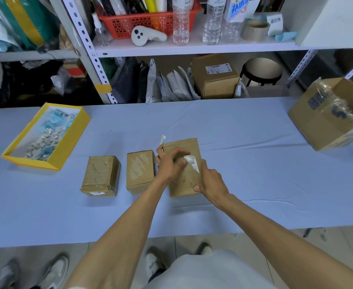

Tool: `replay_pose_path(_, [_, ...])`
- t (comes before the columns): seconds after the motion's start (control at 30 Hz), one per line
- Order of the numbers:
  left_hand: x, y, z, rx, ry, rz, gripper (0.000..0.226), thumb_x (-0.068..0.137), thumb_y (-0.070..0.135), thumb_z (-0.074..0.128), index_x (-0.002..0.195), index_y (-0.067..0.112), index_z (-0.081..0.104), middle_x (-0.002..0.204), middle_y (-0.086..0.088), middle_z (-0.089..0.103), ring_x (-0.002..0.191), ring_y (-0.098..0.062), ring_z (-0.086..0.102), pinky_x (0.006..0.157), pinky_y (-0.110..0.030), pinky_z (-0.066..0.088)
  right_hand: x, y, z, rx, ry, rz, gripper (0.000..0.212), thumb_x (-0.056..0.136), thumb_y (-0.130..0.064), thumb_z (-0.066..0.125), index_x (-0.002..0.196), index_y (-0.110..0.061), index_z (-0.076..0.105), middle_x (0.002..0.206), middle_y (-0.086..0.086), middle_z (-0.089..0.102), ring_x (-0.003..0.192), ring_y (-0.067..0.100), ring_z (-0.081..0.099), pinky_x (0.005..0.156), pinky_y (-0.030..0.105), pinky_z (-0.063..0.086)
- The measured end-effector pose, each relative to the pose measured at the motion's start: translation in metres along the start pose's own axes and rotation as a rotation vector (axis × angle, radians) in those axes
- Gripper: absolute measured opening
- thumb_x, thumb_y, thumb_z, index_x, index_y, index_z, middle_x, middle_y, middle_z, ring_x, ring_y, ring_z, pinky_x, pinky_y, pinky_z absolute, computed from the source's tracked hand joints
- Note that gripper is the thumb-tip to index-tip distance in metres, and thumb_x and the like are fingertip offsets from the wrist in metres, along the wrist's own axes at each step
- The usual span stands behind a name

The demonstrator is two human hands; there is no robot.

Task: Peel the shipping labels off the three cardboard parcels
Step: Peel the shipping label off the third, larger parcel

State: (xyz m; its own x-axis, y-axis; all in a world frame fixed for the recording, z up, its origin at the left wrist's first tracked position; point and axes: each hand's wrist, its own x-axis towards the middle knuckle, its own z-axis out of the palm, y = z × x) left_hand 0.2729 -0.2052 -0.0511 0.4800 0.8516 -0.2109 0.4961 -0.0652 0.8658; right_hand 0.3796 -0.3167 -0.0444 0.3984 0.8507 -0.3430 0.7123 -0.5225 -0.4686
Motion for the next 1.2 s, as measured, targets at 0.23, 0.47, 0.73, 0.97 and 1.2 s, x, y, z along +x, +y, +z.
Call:
replay_pose_path(0.23, [0.001, -0.003, -0.001, 0.000, -0.023, 0.013, 0.033, 0.081, 0.016, 0.066, 0.099, 0.043, 0.065, 0.148, -0.002, 0.026, 0.140, -0.014, 0.001, 0.110, -0.028, 0.017, 0.001, 0.002, 0.003, -0.012, -0.007, -0.009, 0.075, 0.082, -0.011, 0.071, 0.138, -0.008, 0.022, 0.101, 0.015, 0.062, 0.088, 0.029, 0.059, 0.066, 0.033, 0.046])
replay_pose_path(0.47, [0.001, 0.000, 0.000, 0.011, -0.019, -0.001, 0.024, 0.083, 0.016, 0.065, 0.099, 0.034, 0.067, 0.147, -0.004, 0.016, 0.141, -0.020, 0.001, 0.109, -0.030, 0.022, 0.001, 0.009, 0.000, 0.045, -0.056, -0.032, 0.074, 0.084, -0.015, 0.066, 0.140, -0.009, 0.018, 0.099, 0.008, 0.059, 0.084, 0.024, 0.053, 0.067, 0.033, 0.045])
replay_pose_path(0.73, [0.010, -0.009, 0.011, 0.022, 0.049, 0.001, 0.016, 0.075, 0.036, 0.074, 0.074, 0.046, 0.062, 0.145, 0.001, 0.034, 0.132, -0.004, 0.007, 0.103, -0.030, 0.018, -0.003, 0.012, -0.004, 0.072, -0.095, -0.059, 0.094, 0.086, -0.019, 0.069, 0.151, -0.014, 0.002, 0.113, 0.014, 0.058, 0.096, 0.030, 0.056, 0.075, 0.033, 0.046])
replay_pose_path(0.97, [0.017, -0.016, 0.019, 0.026, 0.073, 0.002, 0.011, 0.064, 0.049, 0.068, 0.073, 0.047, 0.063, 0.135, -0.008, 0.050, 0.126, 0.001, 0.012, 0.103, -0.032, 0.017, -0.004, 0.019, -0.003, 0.055, -0.112, -0.073, 0.103, 0.086, -0.029, 0.070, 0.153, -0.014, -0.007, 0.120, 0.014, 0.056, 0.105, 0.032, 0.054, 0.077, 0.033, 0.044])
replay_pose_path(1.2, [0.020, -0.016, 0.019, 0.006, 0.080, -0.009, 0.016, 0.071, 0.036, 0.074, 0.069, 0.047, 0.063, 0.136, -0.007, 0.049, 0.130, -0.004, 0.013, 0.108, -0.039, 0.021, -0.005, 0.030, 0.001, 0.079, -0.125, -0.144, 0.128, 0.073, -0.040, 0.079, 0.150, -0.022, -0.023, 0.117, 0.007, 0.056, 0.100, 0.026, 0.057, 0.085, 0.039, 0.052])
